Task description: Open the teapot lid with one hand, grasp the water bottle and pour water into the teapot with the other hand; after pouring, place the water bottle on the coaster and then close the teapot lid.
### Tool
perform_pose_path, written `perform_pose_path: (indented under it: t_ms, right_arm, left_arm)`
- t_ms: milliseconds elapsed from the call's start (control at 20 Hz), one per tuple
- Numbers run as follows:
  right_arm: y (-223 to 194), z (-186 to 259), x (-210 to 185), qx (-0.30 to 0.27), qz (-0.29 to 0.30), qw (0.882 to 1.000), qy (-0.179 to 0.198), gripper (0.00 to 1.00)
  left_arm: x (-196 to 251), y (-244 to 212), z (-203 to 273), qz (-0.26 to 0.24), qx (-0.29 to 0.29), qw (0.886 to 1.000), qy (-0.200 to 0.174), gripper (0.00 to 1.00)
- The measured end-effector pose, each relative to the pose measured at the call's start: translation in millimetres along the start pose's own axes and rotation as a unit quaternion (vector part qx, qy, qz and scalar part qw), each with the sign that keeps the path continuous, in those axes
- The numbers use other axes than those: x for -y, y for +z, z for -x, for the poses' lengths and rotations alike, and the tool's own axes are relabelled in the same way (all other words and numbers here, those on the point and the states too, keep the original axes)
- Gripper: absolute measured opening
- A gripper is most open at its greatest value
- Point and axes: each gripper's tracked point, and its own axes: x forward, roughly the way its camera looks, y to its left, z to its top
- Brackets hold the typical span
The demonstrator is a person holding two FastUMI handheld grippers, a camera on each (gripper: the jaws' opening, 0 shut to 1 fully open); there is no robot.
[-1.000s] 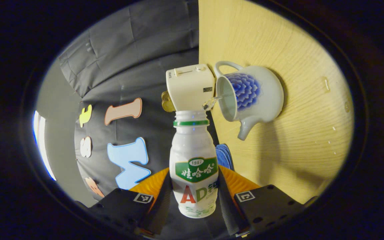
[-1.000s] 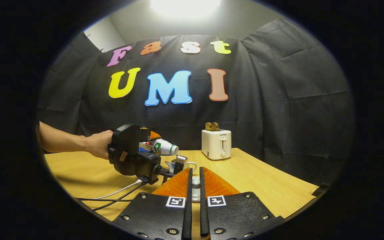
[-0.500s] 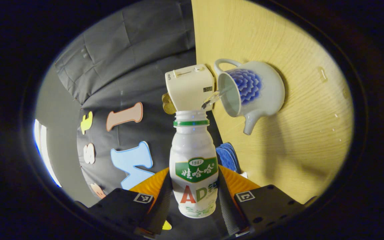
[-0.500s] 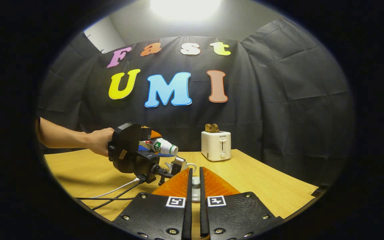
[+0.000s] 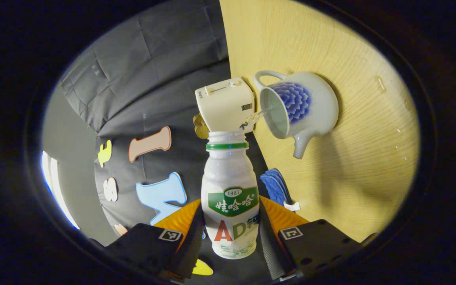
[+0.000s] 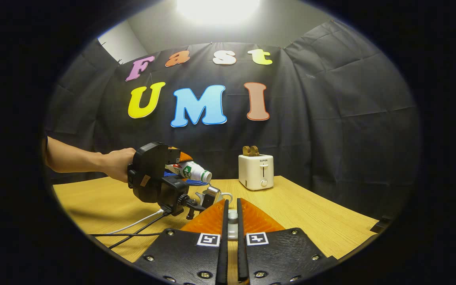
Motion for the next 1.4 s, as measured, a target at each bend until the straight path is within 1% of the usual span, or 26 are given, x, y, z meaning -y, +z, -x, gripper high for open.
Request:
perform_pose_path:
  t_ms: [150, 200, 300, 350, 400, 600, 650, 700, 1150, 1250, 1400]
  right_arm:
    - [-1.0, 0.5, 0.4, 0.001, 0.0, 1.0, 0.0, 0.1]
    - [-0.4, 0.9, 0.4, 0.001, 0.0, 1.0, 0.0, 0.1]
    - [-0.6, -0.5, 0.4, -0.001, -0.003, 1.0, -0.001, 0.1]
    - [-1.1, -0.4, 0.6, -0.001, -0.006, 1.0, -0.001, 0.1]
    - [-0.1, -0.8, 0.5, -0.001, -0.007, 1.0, -0.001, 0.1]
    - [0.7, -0.1, -0.1, 0.0, -0.004, 1.0, -0.001, 0.1]
    - [0.6, -0.4, 0.1, 0.0, -0.004, 1.0, -0.001, 0.1]
    - [1.0, -0.5, -0.1, 0.0, -0.004, 1.0, -0.001, 0.1]
    - [3.2, -0.9, -3.2, 0.002, -0.006, 1.0, 0.005, 0.1]
    - [6.6, 0.3, -4.8, 0.005, -0.012, 1.0, 0.008, 0.1]
    - [6.4, -0.1, -5.2, 0.006, -0.01, 1.0, 0.009, 0.1]
  left_arm:
    - [0.1, -0.5, -1.2, -0.01, 0.001, 1.0, -0.004, 0.8]
    - [-0.7, -1.2, -0.3, -0.013, 0.001, 1.0, -0.004, 0.75]
    - [-0.5, -2.1, -1.4, -0.022, 0.001, 1.0, -0.006, 0.75]
    - [-0.5, -2.1, -1.4, -0.026, 0.002, 1.0, -0.005, 0.7]
    - [-1.6, -2.1, -0.6, -0.031, 0.002, 1.0, -0.004, 0.8]
    - [-2.6, -1.1, -0.8, -0.054, 0.008, 0.999, -0.007, 0.8]
    - [-3.1, -0.6, -0.8, -0.056, 0.01, 0.998, -0.006, 0.75]
    - [-3.7, -0.2, -1.1, -0.059, 0.01, 0.998, -0.006, 0.8]
    - [-11.6, 8.8, -1.4, -0.108, 0.025, 0.994, 0.0, 0.8]
    - [-9.0, 9.1, -3.3, -0.116, 0.026, 0.993, -0.013, 0.8]
    - [-7.9, 12.6, -6.1, -0.126, 0.031, 0.991, -0.015, 0.8]
